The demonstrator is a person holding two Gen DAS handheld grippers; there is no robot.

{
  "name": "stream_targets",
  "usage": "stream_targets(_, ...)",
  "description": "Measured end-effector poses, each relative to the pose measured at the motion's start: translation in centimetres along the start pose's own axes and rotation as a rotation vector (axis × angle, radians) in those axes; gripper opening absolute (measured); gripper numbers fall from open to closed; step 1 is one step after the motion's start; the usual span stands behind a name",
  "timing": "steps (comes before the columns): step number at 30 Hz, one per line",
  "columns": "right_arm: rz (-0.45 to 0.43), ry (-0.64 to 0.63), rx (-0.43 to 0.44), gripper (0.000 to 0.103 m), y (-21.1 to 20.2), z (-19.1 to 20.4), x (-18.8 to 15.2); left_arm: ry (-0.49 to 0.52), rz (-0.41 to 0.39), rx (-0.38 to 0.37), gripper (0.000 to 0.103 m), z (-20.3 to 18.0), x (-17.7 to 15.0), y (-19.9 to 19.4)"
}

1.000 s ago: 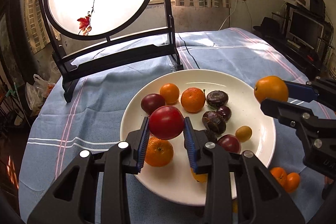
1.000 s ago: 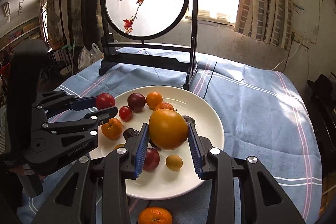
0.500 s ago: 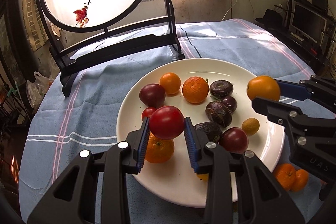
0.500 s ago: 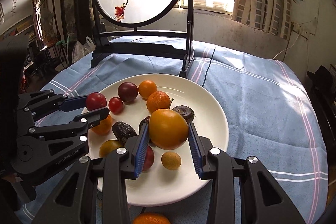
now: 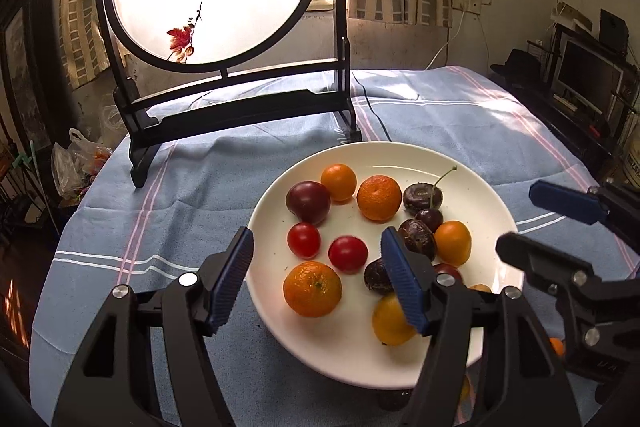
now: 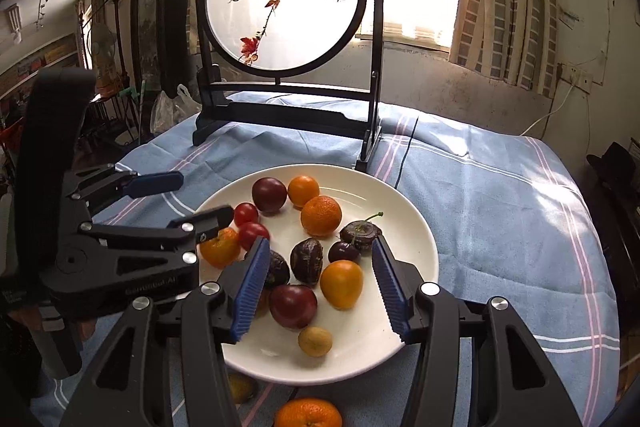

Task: Organize fruits
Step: 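Grasp an orange with the right gripper while the left gripper grasps a red tomato, release on plate, then move both grippers back toward the remaining fruits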

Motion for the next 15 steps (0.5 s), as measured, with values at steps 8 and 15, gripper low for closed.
stream_targets(8, 0.178, -0.278, 0.099, 0.052, -1.8, 7.1, -8.5, 0.090, 0.038, 0.006, 0.074, 0.9, -4.0, -3.2)
stream_targets(15, 0.241, -0.324, 0.056, 0.050, 0.7, 7.4, -9.9, 0.145, 0.080, -0.026, 0.075, 1.6, -7.4, -4.8)
Point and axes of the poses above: each gripper's, at about its wrist camera, not at the fingertips, and y roughly the way its jaws point, z to its left, x to its top, the point moved 8 cm from there along y, roughly the way its jaws point, and after that the axes turned 7 degrees about -z, right-handed, at the moved point
